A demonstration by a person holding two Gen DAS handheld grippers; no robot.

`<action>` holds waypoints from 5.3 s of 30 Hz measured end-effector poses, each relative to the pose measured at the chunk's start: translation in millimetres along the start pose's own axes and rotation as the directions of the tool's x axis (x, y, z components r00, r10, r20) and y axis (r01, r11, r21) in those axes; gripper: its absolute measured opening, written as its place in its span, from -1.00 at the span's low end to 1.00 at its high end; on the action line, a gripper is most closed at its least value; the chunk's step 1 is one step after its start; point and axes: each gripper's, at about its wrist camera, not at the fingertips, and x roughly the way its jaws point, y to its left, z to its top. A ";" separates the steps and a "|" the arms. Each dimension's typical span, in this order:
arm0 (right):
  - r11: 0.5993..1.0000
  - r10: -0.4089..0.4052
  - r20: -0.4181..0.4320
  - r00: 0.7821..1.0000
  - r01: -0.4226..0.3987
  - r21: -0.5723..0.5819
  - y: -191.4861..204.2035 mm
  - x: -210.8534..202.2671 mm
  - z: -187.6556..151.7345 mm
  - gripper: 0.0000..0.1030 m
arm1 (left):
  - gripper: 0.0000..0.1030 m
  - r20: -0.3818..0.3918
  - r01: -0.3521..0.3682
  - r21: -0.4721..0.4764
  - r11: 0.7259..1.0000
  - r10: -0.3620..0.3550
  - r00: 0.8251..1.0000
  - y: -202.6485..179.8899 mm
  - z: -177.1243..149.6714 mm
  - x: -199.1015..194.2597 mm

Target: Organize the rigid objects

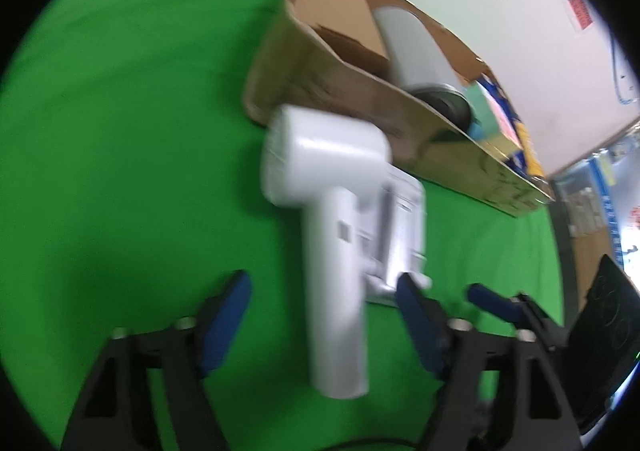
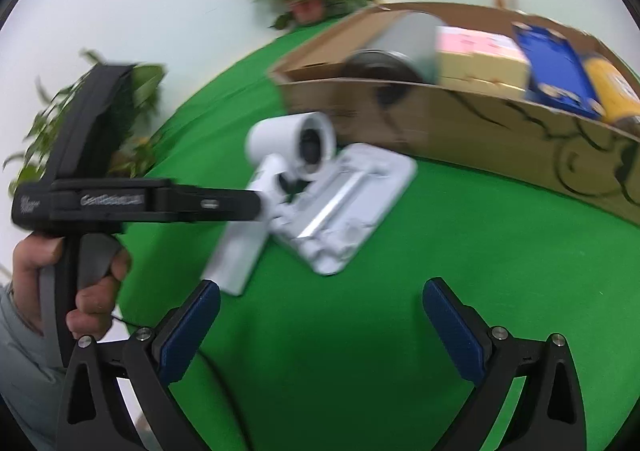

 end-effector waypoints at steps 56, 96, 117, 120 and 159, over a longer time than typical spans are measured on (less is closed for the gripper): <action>0.976 -0.157 0.243 0.957 0.187 -0.107 48.9 -71.8 34.3 -0.48 | -0.40 0.149 0.058 0.106 0.993 -0.074 0.986 -126.2 24.5 -53.8; 0.999 0.003 0.034 0.999 -0.001 -0.043 -39.2 0.5 21.6 0.95 | 0.64 -0.051 0.070 0.046 0.996 -0.068 0.996 -35.2 75.2 29.3; 0.989 -0.151 -0.006 0.989 0.151 0.000 -25.3 44.6 9.6 0.29 | 0.38 -0.094 0.231 -0.043 0.972 -0.234 0.968 -17.1 37.0 42.0; 0.993 -0.051 -0.027 0.998 0.053 0.102 -34.1 41.0 8.9 0.28 | 0.12 -0.089 0.169 -0.021 0.985 -0.170 0.981 -17.1 36.1 41.1; 0.835 -0.550 0.198 0.811 0.533 0.133 -103.1 -40.3 109.8 0.99 | 0.61 0.608 -0.552 0.218 0.805 0.330 0.722 -127.7 59.2 -63.0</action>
